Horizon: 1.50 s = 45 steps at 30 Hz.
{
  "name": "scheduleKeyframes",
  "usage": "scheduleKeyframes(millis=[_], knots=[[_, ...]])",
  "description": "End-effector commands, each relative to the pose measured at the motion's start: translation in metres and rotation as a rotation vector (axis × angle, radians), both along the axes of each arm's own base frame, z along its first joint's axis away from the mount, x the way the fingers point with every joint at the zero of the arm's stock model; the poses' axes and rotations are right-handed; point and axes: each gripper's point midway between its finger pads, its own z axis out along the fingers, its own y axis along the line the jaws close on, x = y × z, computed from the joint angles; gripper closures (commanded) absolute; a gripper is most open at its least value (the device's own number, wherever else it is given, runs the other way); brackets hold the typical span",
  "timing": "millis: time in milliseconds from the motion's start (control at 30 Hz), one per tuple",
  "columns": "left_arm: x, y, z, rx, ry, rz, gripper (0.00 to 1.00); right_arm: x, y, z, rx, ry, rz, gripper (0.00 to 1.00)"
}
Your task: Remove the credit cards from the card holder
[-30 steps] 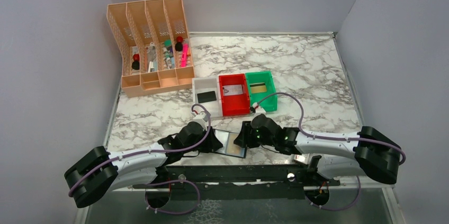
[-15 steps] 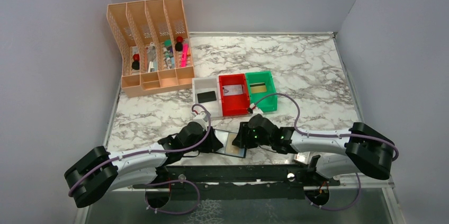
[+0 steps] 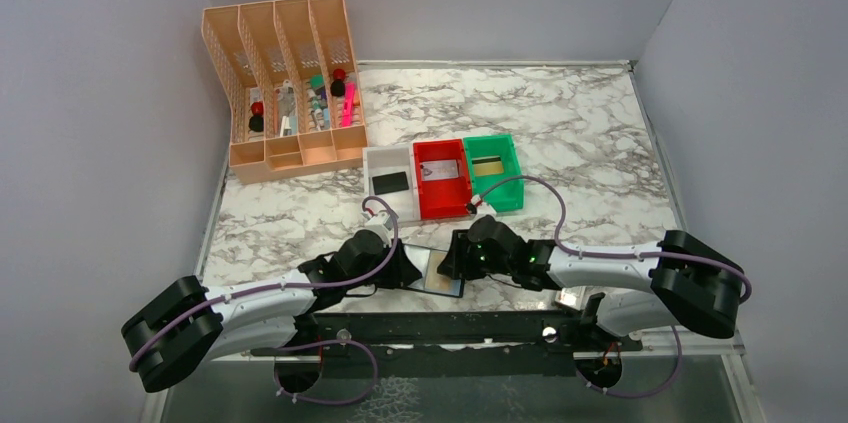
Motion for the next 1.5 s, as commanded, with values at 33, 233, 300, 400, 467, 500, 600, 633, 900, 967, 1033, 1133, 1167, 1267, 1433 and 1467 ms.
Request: scheduleKeyframes(millis=[33, 233, 300, 400, 467, 500, 600, 633, 900, 967, 1033, 1133, 1167, 1267, 1433, 1467], knots=[[0.005, -0.002, 0.006, 0.005, -0.022, 0.005, 0.68, 0.001, -0.009, -0.002, -0.022, -0.011, -0.022, 0.54], [0.006, -0.003, 0.010, 0.006, -0.028, 0.001, 0.68, 0.000, -0.008, -0.002, -0.024, -0.003, -0.017, 0.54], [0.006, -0.002, 0.010, 0.009, -0.029, 0.003, 0.68, 0.001, -0.010, -0.005, -0.033, -0.001, -0.031, 0.54], [0.006, -0.002, 0.011, 0.006, -0.030, 0.004, 0.68, 0.001, -0.017, -0.013, -0.081, 0.013, -0.049, 0.54], [0.006, -0.003, 0.010, 0.006, -0.028, 0.003, 0.68, 0.001, -0.018, -0.014, -0.092, 0.016, -0.046, 0.54], [0.006, -0.003, 0.010, 0.006, -0.027, 0.002, 0.68, 0.000, -0.016, -0.012, -0.081, 0.015, -0.041, 0.54], [0.005, -0.003, 0.010, 0.007, -0.026, 0.002, 0.68, 0.001, -0.013, -0.003, -0.054, -0.001, -0.027, 0.54], [0.005, -0.003, 0.010, 0.007, -0.026, 0.001, 0.68, 0.001, -0.013, -0.001, -0.050, -0.005, -0.025, 0.54], [0.006, -0.004, 0.009, 0.012, -0.023, 0.000, 0.68, 0.001, -0.007, 0.003, -0.021, -0.024, 0.000, 0.52], [0.006, -0.004, 0.008, 0.014, -0.021, -0.003, 0.68, 0.000, -0.004, 0.000, -0.018, -0.016, 0.016, 0.53], [0.006, -0.005, 0.008, 0.014, -0.019, -0.006, 0.68, -0.001, 0.000, -0.001, -0.007, -0.014, 0.024, 0.54], [0.005, -0.006, 0.007, 0.012, -0.017, -0.010, 0.68, -0.001, 0.002, -0.003, -0.006, -0.010, 0.029, 0.56], [0.005, -0.006, 0.008, 0.012, -0.018, -0.010, 0.68, -0.001, 0.003, -0.003, -0.005, -0.009, 0.033, 0.56], [0.005, -0.006, 0.007, 0.012, -0.018, -0.012, 0.68, -0.002, 0.004, -0.003, 0.000, -0.004, 0.036, 0.57], [0.004, -0.005, 0.006, 0.015, -0.014, -0.013, 0.68, -0.004, 0.012, 0.009, 0.065, 0.003, 0.039, 0.56], [0.004, -0.005, 0.005, 0.015, -0.014, -0.013, 0.68, -0.004, 0.015, 0.015, 0.094, 0.000, 0.041, 0.56]])
